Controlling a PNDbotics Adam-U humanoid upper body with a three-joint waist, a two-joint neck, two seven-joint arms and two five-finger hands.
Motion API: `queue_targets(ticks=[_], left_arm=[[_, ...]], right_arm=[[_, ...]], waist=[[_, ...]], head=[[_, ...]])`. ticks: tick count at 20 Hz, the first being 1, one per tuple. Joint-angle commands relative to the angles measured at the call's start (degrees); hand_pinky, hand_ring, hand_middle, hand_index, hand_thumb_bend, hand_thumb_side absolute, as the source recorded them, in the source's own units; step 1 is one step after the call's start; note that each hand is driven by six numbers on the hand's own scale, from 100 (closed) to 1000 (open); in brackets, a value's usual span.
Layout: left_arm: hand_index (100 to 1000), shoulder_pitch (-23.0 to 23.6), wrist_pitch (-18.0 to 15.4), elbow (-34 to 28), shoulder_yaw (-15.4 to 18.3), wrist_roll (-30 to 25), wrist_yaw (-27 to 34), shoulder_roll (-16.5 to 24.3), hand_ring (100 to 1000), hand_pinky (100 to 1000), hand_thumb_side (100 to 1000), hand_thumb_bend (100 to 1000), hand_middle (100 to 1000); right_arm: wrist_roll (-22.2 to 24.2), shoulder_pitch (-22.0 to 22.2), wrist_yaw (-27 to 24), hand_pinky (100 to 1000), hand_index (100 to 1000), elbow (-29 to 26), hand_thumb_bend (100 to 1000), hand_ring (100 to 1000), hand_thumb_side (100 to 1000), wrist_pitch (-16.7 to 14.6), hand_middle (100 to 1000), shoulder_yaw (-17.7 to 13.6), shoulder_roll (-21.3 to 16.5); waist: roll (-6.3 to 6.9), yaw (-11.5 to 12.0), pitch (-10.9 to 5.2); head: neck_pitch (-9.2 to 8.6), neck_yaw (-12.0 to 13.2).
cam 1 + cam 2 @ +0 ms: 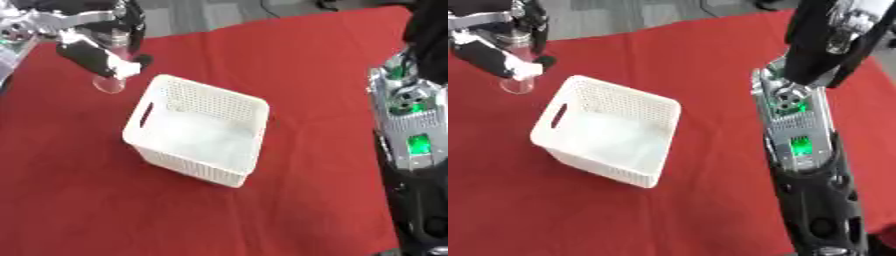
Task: Pick up objects on the table and place them in the box.
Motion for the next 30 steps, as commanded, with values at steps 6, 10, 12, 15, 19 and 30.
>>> queue_targets(ticks=[6, 10, 12, 15, 19, 30], left_arm=[[100, -1.57, 0.41, -0.84, -1.06, 0.28, 5.51, -0.72, 100, 100, 536, 100, 100], [100, -1.41, 0.32, -1.13, -1.57, 0.79, 6.65, -1.20, 100, 100, 542, 100, 100], [100, -1.27, 0.16, -1.12, -1.78, 1.39, 6.97, -1.42, 100, 100, 543, 100, 100], [100, -1.09, -0.03, -1.02, -2.15, 1.95, 7.58, -1.72, 100, 100, 534, 100, 100], [100, -0.98, -0.24, -0.98, -2.55, 2.50, 8.19, -2.08, 100, 100, 547, 100, 100], [354, -0.57, -1.24, -0.69, -4.65, 2.14, 9.97, -3.20, 138, 100, 356, 100, 323]], right_arm=[[-5.86, -1.32, -0.31, 709, 713, -0.76, 100, 694, 1000, -6.54, 680, 0.25, 0.52], [-5.80, -1.63, -0.39, 709, 713, -0.76, 100, 694, 1000, -6.58, 680, 0.40, 1.02], [-5.78, -1.75, -0.41, 709, 713, -0.76, 100, 694, 1000, -6.64, 680, 0.47, 1.23], [-5.61, -1.84, -0.75, 709, 712, -0.76, 100, 694, 1000, -6.47, 679, 0.65, 1.46], [-5.43, -1.99, -1.03, 709, 712, -0.76, 100, 694, 1000, -6.50, 680, 0.67, 1.62], [-5.34, -2.14, -1.18, 709, 712, -0.76, 100, 694, 1000, -6.71, 680, 0.76, 1.83]], waist=[[0.24, -0.61, -0.84], [0.38, -1.06, -0.65], [0.45, -1.27, -0.57], [0.52, -1.48, -0.50], [0.55, -1.64, -0.44], [0.66, -1.87, -0.39]], head=[[-0.02, -0.70], [-0.02, -0.73], [-0.02, -0.64], [-0.02, -0.66], [-0.02, -0.72], [-0.02, -0.42]])
